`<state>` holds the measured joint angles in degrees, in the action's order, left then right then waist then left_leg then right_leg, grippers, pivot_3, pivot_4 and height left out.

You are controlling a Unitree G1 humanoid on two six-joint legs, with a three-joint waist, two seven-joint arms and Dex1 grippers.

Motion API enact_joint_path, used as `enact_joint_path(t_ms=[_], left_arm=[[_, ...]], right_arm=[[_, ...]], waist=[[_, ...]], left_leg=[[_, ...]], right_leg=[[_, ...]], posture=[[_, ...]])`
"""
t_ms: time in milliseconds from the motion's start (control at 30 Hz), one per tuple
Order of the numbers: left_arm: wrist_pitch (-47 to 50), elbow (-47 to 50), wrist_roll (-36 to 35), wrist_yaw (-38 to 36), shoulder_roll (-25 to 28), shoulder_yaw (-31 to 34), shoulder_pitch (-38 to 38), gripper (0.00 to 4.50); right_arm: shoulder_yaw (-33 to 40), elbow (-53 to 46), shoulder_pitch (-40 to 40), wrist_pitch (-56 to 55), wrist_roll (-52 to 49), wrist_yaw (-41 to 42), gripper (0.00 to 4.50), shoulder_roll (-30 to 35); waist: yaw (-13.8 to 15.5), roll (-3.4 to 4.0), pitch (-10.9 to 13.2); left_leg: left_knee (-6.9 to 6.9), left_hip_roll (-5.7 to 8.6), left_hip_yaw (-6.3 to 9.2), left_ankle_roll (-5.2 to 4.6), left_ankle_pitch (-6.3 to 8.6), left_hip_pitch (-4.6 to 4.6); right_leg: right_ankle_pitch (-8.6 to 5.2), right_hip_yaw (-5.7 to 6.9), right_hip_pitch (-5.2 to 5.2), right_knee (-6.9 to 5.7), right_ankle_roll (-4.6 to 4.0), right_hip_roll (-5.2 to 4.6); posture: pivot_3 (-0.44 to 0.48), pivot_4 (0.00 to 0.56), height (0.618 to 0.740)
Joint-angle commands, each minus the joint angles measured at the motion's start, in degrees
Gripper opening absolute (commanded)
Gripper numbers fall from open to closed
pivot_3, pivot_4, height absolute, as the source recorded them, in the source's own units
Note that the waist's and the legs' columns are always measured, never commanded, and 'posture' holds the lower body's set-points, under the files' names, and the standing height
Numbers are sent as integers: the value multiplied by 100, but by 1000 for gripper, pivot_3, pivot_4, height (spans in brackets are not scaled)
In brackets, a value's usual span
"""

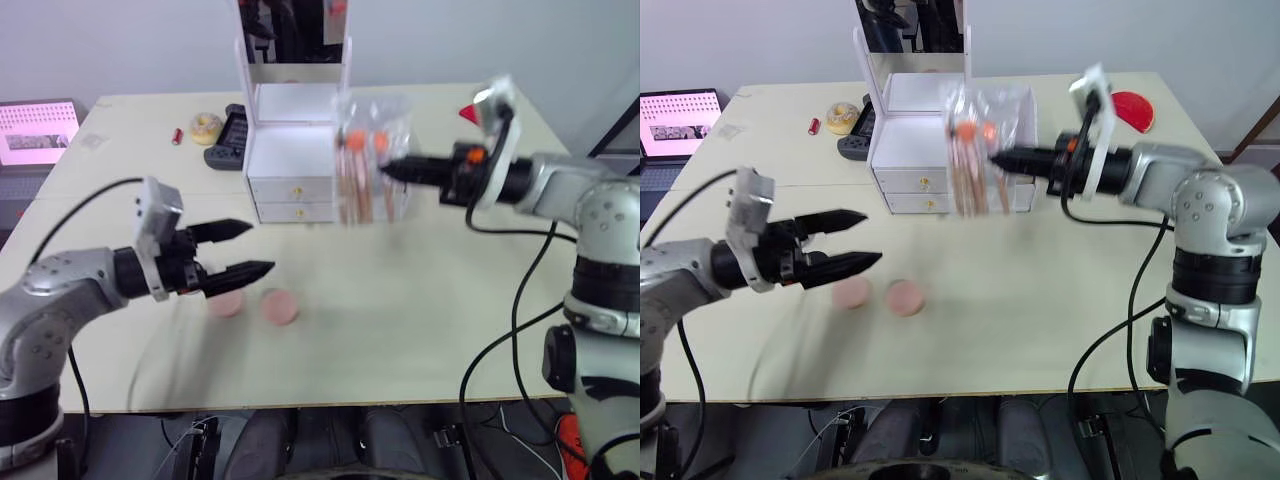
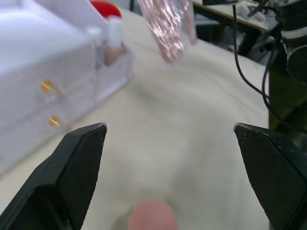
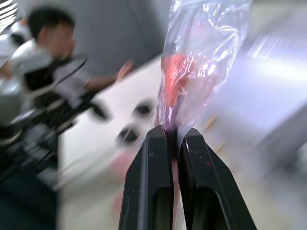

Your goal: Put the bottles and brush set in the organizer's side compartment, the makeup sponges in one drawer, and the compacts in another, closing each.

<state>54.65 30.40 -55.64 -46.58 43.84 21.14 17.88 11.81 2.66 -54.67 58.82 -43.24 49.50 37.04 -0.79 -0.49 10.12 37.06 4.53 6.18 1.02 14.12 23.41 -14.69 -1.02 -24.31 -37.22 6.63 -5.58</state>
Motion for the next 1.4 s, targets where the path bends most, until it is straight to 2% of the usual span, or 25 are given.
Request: enact_joint_path(t_ms=[33, 200, 433, 600, 833, 933, 1133, 1167, 1333, 1400], left_arm=[[-44, 24, -379, 343, -29, 157, 303, 4465], [-89, -37, -674, 688, -96, 75, 684, 4465], [-157, -25, -737, 858, -93, -29, 700, 4465], [-187, 35, -791, 967, -95, 3, 655, 4465], [-244, 29, -819, 1047, -68, 0, 623, 4465], [-283, 47, -824, 1074, -50, -5, 584, 4500], [-335, 61, -839, 1097, -38, -13, 556, 4500], [-342, 59, -835, 1096, -38, -16, 556, 4500], [-386, 31, -805, 1068, -21, -25, 520, 4500], [-405, 10, -769, 1035, 1, -11, 453, 4500]], right_arm=[[-41, 912, -485, -1359, 729, -139, 0, -83], [-285, 2957, -1330, -3334, 1708, -262, 0, -527], [-533, 5272, -1954, -5187, 2668, -394, 0, -1069], [-522, 6337, -2218, -5853, 3055, -649, 0, -1302], [-556, 6913, -2390, -6109, 3492, -893, 0, -1505], [-457, 6971, -2435, -6062, 3525, -950, 1138, -1515], [-340, 6816, -2536, -6035, 3475, -640, 4177, -1454], [-332, 6731, -2550, -6020, 3464, -539, 4468, -1427], [-319, 6238, -2494, -5866, 3393, -167, 4468, -1296], [-314, 5410, -2270, -5469, 3229, 177, 4468, -1097]], waist=[[-1, 0, 0], [-27, -1, 0], [-57, 0, 1], [-54, 1, 1], [-65, 2, 2], [-102, 2, 2], [-174, 3, 2], [-176, 3, 2], [-176, 4, 3], [-172, 7, 5]], left_leg=[[-1, 0, -1, 0, 0, 0], [-3, -1, -8, 5, -3, -1], [-9, -9, -16, 24, -14, -1], [-9, -9, -16, 30, -17, -1], [-9, -9, -15, 38, -22, -1], [-10, -11, -14, 47, -27, -1], [-12, -11, -12, 48, -28, -1], [-13, -12, -11, 48, -28, -1], [-15, -13, -11, 47, -27, -1], [-16, -13, -11, 47, -27, -1]], right_leg=[[0, 0, 0, 2, 0, 0], [4, -3, -2, 2, -4, 0], [3, -15, -12, 2, -5, 8], [4, -17, -12, 1, -5, 9], [4, -19, -12, 1, -6, 11], [4, -19, -12, 0, -6, 13], [4, -19, -12, 0, -6, 15], [4, -19, -12, 0, -6, 16], [3, -20, -14, 0, -6, 18], [4, -21, -14, 1, -6, 18]], posture=[[0, 150, 740], [0, 150, 740], [0, 150, 740], [0, 150, 740], [0, 150, 740], [0, 150, 740], [0, 150, 740], [0, 150, 740], [0, 150, 740], [0, 150, 740]])
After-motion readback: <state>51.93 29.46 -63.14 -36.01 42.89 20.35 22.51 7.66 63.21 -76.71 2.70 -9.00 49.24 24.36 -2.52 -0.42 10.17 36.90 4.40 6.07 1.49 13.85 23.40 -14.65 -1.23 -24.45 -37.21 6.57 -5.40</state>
